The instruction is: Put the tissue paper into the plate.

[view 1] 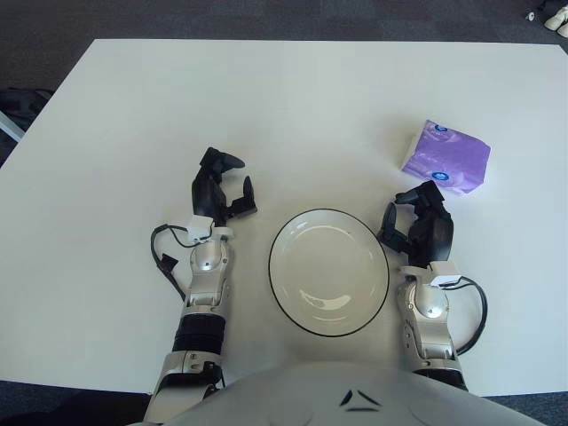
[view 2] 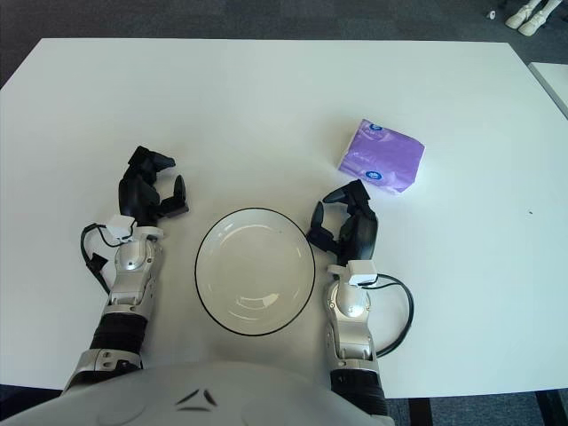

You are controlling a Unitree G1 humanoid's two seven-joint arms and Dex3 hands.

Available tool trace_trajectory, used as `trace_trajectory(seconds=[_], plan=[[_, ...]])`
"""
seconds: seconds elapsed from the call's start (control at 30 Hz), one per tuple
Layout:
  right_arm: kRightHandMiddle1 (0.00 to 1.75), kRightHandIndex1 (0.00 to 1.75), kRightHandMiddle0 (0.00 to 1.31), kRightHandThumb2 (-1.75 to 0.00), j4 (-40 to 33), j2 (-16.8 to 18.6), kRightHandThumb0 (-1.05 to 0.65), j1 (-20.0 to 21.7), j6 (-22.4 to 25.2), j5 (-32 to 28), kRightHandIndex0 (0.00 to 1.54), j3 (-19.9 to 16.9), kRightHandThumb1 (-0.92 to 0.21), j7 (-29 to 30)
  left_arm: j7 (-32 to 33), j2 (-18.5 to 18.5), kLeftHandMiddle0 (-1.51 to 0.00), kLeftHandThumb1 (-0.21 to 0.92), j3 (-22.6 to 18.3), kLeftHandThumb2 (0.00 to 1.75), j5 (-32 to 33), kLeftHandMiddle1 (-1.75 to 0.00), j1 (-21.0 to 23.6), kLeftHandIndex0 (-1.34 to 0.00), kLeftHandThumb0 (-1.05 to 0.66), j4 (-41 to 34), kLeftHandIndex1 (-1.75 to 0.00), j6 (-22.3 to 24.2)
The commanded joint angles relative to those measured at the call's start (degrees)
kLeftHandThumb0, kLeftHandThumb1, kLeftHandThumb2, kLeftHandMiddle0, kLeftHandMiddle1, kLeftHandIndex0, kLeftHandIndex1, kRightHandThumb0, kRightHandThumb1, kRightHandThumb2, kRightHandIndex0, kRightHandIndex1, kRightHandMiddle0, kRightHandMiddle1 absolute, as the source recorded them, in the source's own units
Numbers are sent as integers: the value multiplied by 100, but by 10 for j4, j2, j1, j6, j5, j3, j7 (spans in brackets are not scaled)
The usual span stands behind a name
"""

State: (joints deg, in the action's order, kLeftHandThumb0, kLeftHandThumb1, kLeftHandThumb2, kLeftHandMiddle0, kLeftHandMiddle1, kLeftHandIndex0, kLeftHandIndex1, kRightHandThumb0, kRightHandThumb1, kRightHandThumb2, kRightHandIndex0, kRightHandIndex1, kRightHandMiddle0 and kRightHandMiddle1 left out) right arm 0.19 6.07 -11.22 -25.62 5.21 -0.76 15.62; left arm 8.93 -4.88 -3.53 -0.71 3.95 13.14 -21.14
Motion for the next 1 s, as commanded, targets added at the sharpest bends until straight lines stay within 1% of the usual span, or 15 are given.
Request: trace_trajectory(seconds=[0.0, 0.23, 0.37, 0.5, 0.57, 0.67, 0.73, 0.87, 0.97], plan=[[175, 175, 60, -131, 28, 7, -48, -37, 29, -7, 110, -8, -33, -2, 2, -11, -59, 22, 6, 139, -6, -160, -78, -63, -1, 56, -175, 14], [175, 175, 60, -130, 28, 5, -48, -36, 15, -3, 110, -8, -34, -1, 3, -12, -61, 22, 7, 138, -6, -157, -79, -62, -1, 54, -175, 17], [175, 175, 61, -131, 14, -14, -48, -30, 5, 7, 112, -14, -33, -7, 3, -13, -62, 22, 7, 138, -5, -156, -79, -61, -1, 54, -175, 18], [175, 175, 60, -130, -34, -54, -48, -26, 15, 10, 110, -30, -34, -36, 4, -14, -64, 22, 7, 138, -6, -155, -77, -61, -1, 57, -175, 17], [175, 175, 59, -129, -62, -89, -47, -25, 14, 9, 110, -39, -35, -67, 4, -15, -64, 21, 7, 138, -6, -155, -76, -61, -1, 59, -175, 17], [175, 175, 57, -127, -79, -117, -47, -24, 13, 6, 108, -47, -37, -95, 5, -15, -64, 21, 7, 138, -7, -155, -76, -61, -1, 60, -175, 17], [175, 175, 56, -125, -96, -148, -46, -23, 9, 8, 107, -54, -38, -121, 6, -15, -63, 21, 7, 138, -7, -156, -75, -61, -1, 61, -175, 19], [175, 175, 55, -123, -119, -188, -46, -15, 0, 13, 103, -68, -40, -150, 7, -16, -63, 22, 6, 138, -6, -157, -73, -61, -1, 61, -175, 24], [175, 175, 52, -119, -142, -216, -45, -6, 2, 24, 97, -77, -42, -166, 7, -16, -64, 22, 6, 139, -6, -158, -73, -60, -1, 61, -175, 25]])
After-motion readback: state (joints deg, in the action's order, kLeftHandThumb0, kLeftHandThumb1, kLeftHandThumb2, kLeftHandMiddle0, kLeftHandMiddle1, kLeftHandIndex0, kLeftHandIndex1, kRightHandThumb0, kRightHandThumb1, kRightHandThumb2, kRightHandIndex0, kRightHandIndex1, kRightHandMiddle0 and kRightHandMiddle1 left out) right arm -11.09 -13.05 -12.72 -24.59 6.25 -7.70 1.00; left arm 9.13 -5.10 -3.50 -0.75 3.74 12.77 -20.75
